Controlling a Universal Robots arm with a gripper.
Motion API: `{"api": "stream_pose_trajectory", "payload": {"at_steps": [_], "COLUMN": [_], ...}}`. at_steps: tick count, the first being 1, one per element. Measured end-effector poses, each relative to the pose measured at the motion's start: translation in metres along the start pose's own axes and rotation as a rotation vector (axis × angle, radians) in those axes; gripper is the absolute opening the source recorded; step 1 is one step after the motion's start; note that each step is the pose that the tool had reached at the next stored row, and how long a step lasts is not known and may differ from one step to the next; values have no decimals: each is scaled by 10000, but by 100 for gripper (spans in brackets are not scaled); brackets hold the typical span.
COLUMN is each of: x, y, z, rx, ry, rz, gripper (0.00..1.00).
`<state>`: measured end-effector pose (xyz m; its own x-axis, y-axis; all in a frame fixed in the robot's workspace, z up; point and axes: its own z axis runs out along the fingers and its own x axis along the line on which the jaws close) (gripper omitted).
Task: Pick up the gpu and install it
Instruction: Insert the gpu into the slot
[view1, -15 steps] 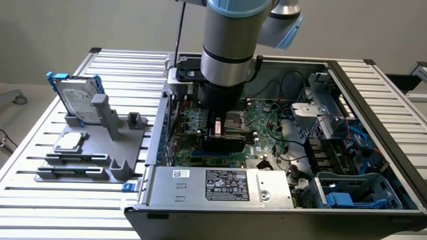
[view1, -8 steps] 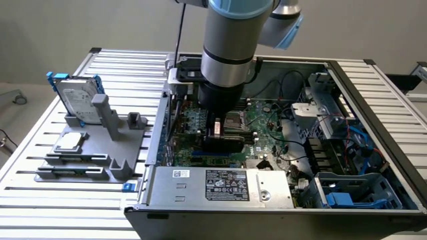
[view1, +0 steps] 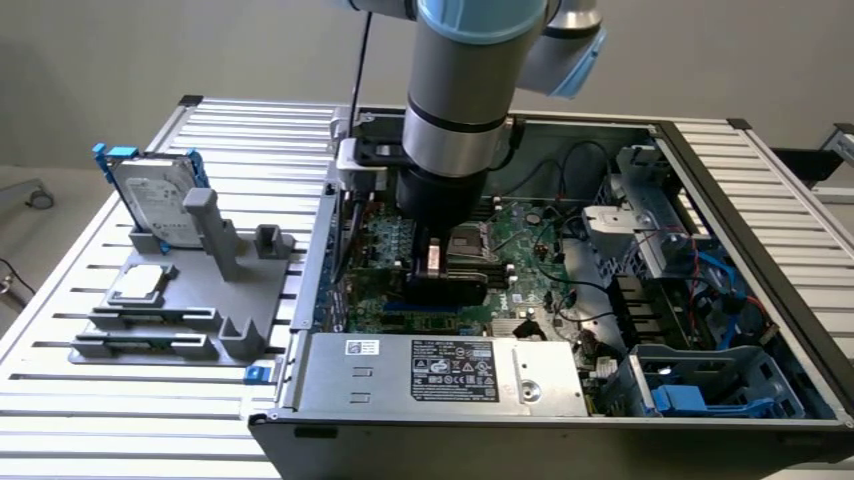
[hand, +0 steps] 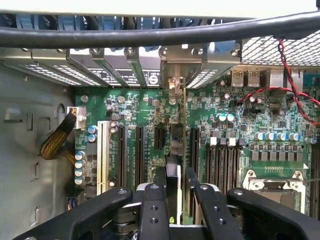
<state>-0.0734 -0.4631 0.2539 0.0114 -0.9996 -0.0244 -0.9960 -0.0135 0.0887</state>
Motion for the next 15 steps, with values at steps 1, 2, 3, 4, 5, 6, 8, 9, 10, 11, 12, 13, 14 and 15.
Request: {"api": "stream_pose_trajectory", "payload": {"at_steps": [1, 2, 3, 4, 5, 6, 8, 9, 10, 11, 12, 13, 14, 15], "x": [0, 0, 1, 0, -3, -8, -22, -29, -33, -41, -51, -61, -69, -74], "y": [0, 0, 0, 0, 0, -1, 0, 0, 2, 3, 2, 2, -1, 0], "z": [4, 9, 13, 20, 25, 25, 23, 23, 18, 15, 13, 8, 4, -9], "rx": [-13, -24, -32, -37, -38, -40, -45, -45, -48, -48, -47, -43, -31, -38], "ry": [2, 3, 4, -3, -10, -10, -11, -11, -2, 0, -9, -15, -20, 1], "rz": [26, 55, 83, 109, 134, 153, 189, 203, 216, 227, 234, 235, 231, 232], "gripper": [26, 26, 26, 26, 26, 26, 26, 26, 26, 26, 26, 26, 26, 26]}}
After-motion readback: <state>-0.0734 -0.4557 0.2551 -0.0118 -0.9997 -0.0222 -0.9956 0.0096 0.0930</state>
